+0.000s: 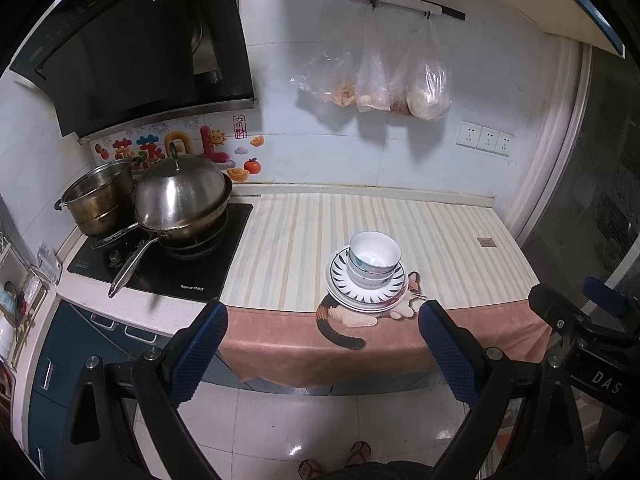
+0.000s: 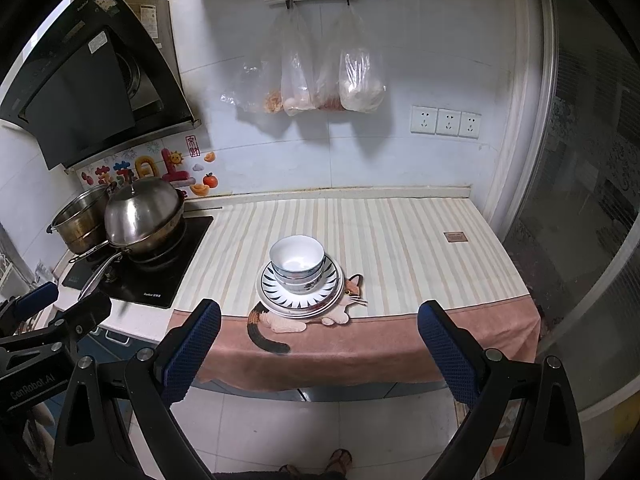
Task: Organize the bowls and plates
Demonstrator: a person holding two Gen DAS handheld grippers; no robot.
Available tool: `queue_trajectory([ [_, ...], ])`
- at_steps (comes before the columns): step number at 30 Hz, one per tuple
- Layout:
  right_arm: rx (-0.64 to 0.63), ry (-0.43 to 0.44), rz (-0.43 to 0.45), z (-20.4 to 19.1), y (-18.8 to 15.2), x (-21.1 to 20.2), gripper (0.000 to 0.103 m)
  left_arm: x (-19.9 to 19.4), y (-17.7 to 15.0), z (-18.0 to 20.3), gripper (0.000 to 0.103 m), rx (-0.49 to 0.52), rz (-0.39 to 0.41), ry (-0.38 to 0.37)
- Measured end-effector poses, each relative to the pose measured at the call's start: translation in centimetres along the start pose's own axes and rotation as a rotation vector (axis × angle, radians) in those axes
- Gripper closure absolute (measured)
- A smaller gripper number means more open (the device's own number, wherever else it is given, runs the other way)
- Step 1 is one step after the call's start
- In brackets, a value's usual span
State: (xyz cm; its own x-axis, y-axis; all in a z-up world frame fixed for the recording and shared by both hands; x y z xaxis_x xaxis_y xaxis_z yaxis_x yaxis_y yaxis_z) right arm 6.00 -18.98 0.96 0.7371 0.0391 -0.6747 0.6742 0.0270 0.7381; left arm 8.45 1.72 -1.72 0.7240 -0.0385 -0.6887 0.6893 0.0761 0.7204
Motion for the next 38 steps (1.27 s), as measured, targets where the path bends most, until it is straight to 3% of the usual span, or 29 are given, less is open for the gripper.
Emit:
queue_trajectory([
  [38, 0.004, -0.002, 0.000, -0.09, -0.51, 0.33, 0.002, -0.78, -0.62, 0.60, 0.005, -0.014, 0.006, 0.010],
])
Point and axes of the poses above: each gripper's, at about its wrist camera, not at the fingertips, and x roughly the way its jaws point, z to its right, y to its top, the point moved 2 cm from there along x, roughly the way its jaws point, and after that the axes turned 5 degrees about -x, right-handed, at the moved point
